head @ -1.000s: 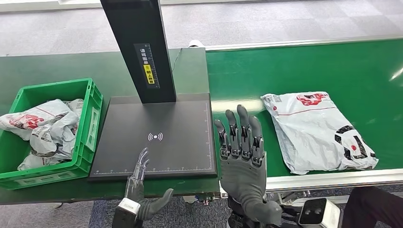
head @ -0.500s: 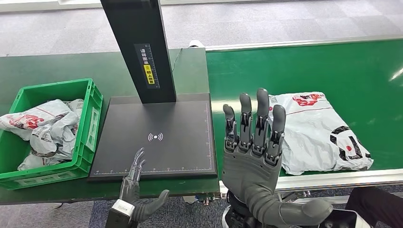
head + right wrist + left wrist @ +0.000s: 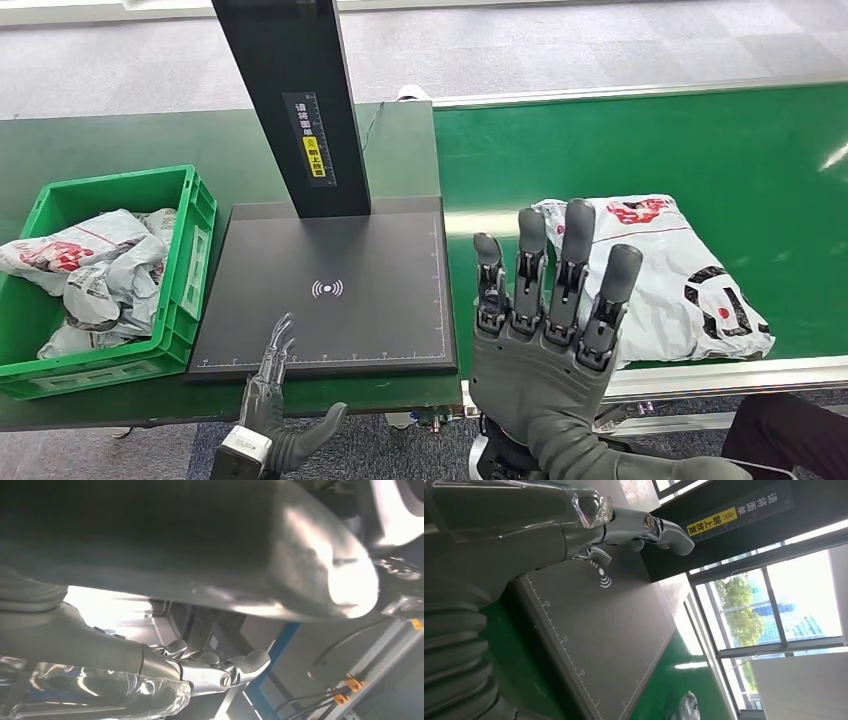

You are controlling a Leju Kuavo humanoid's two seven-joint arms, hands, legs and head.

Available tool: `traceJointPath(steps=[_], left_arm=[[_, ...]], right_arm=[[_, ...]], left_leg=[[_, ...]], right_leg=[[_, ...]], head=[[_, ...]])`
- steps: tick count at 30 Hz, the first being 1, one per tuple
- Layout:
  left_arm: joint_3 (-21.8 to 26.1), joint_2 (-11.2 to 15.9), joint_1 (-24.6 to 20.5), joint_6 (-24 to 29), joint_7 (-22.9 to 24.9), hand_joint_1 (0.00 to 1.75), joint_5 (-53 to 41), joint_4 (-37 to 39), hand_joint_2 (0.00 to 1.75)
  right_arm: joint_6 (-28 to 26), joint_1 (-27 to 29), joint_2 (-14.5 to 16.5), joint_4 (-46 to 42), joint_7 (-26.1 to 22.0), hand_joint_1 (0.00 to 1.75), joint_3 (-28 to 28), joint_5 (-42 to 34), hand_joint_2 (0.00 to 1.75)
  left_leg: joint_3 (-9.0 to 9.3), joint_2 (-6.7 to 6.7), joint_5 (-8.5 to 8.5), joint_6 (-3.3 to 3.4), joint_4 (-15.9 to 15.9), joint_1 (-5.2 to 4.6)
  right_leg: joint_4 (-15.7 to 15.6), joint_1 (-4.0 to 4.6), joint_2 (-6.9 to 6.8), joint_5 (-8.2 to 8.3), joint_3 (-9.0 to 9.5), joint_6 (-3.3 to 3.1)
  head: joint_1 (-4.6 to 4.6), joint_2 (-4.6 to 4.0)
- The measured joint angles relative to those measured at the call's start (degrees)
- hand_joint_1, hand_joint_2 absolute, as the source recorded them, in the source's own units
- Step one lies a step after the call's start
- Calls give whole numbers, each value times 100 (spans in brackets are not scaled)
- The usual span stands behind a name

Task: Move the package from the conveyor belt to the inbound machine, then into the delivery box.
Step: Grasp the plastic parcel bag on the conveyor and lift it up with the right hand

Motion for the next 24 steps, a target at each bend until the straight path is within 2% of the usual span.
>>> traceJointPath(steps=[8, 10, 12, 16, 21, 24], left_arm=[[2, -98, -58, -10, -1, 0, -30, -7, 175], [-4, -105, -69, 5, -10, 0, -26, 16, 175], [-16, -121, -70, 76, -33, 0, -19, 47, 175], [-40, -140, 47, 347, -87, 0, -3, 3, 175], [-63, -139, 170, 424, -89, 0, -2, -79, 175], [-78, -139, 182, 432, -87, 0, -2, -98, 175]], right_arm=[[597, -80, -10, 228, 38, 0, 18, -520, 0], [600, -110, -10, 294, 98, 0, 41, -569, 0], [258, -136, -21, 391, 123, 0, 64, -479, 0], [-801, -41, -96, 669, 77, 0, -91, 215, 0], [-888, 111, -137, 942, 26, 0, -294, 388, 0], [-924, 150, -137, 1030, 21, 0, -368, 473, 131]], left_leg=[[3, 0, 0, 0, 0, 0], [3, 2, 0, 0, 0, 0], [3, 2, 0, 0, 0, 0], [0, 3, -1, 0, 0, 0], [-4, 0, -1, 0, 0, -1], [-4, 0, -1, 0, 0, 0]], right_leg=[[0, 0, 0, 0, 2, 0], [0, 0, 0, 0, 2, 0], [0, 0, 0, 0, 2, 0], [0, 0, 0, 0, -1, 0], [0, -1, -3, -1, -6, 1], [0, -1, -3, -1, -5, 0]], head=[[-1, 0], [-1, 0], [-1, 0], [-4, 0], [-7, 0], [-7, 0]])
